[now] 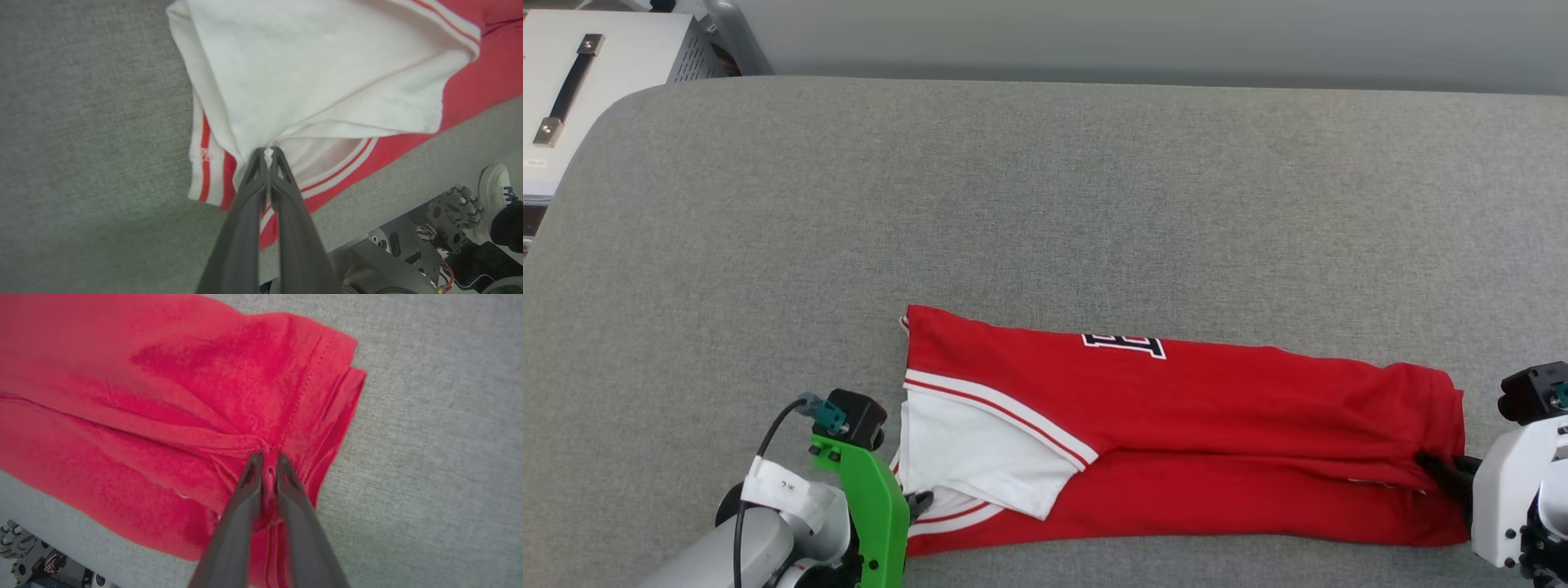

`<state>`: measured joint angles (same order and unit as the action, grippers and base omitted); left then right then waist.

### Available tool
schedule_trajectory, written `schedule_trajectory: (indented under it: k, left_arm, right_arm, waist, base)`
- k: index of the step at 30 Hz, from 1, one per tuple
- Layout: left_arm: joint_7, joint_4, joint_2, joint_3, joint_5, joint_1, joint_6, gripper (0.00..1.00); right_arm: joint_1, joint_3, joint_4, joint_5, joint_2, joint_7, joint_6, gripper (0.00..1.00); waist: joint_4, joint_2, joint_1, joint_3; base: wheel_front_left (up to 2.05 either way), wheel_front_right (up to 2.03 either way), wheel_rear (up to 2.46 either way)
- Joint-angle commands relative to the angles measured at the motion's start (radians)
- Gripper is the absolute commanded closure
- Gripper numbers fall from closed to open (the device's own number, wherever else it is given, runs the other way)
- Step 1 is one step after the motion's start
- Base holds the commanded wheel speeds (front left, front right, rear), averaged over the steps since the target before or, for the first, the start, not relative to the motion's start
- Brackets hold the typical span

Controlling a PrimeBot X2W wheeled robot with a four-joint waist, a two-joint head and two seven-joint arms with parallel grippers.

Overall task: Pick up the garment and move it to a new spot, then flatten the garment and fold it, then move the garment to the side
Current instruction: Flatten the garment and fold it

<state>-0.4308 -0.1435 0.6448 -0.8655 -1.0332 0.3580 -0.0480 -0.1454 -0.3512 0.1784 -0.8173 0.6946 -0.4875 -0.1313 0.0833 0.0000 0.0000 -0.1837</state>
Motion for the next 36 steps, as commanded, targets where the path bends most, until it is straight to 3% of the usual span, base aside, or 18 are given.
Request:
schedule_trajectory:
  k: [1, 2, 14, 22, 27, 31, 36]
  left_arm:
    - [0.006, -0.011, -0.01, -0.005, 0.01, 0.008, 0.006, 0.13]
    - [0.012, -0.016, -0.012, -0.006, 0.013, 0.008, 0.006, 0.0]
    - [0.175, -0.001, -0.035, 0.058, 0.018, -0.021, -0.015, 0.0]
    - [0.506, 0.073, -0.08, 0.19, 0.069, -0.045, -0.059, 0.0]
    - [0.675, 0.082, -0.118, 0.251, 0.149, -0.058, -0.063, 0.0]
    - [0.691, 0.099, -0.16, 0.352, 0.269, -0.077, -0.069, 0.0]
    - [0.692, 0.14, -0.25, 0.514, 0.435, -0.151, -0.013, 0.0]
  right_arm:
    - [-0.003, 0.0, 0.01, 0.008, -0.01, 0.008, 0.001, 0.0]
    - [-0.003, 0.0, 0.013, 0.009, -0.014, 0.009, 0.001, 0.0]
    - [0.034, 0.09, -0.054, 0.0, -0.03, -0.012, 0.001, 0.0]
    - [0.116, 0.246, -0.132, 0.046, -0.114, -0.147, 0.001, 0.0]
    - [0.146, 0.334, -0.165, 0.12, -0.192, -0.208, 0.001, 0.0]
    - [0.155, 0.389, -0.174, 0.177, -0.248, -0.237, 0.001, 0.0]
    - [0.144, 0.457, -0.161, 0.239, -0.308, -0.262, 0.001, 0.0]
  waist:
    - [-0.002, 0.0, 0.0, 0.006]
    - [-0.003, 0.0, 0.0, 0.01]
    - [-0.015, 0.0, 0.0, 0.092]
    - [-0.016, 0.0, 0.0, 0.096]
    - [-0.007, 0.0, 0.0, 0.081]
    - [0.004, 0.0, 0.0, 0.067]
    - [0.014, 0.0, 0.0, 0.047]
  base:
    - [0.0, 0.0, 0.0]
    - [0.0, 0.0, 0.0]
    - [0.0, 0.0, 0.0]
    - [0.0, 0.0, 0.0]
    - [0.0, 0.0, 0.0]
    - [0.0, 0.0, 0.0]
    - [0.0, 0.0, 0.0]
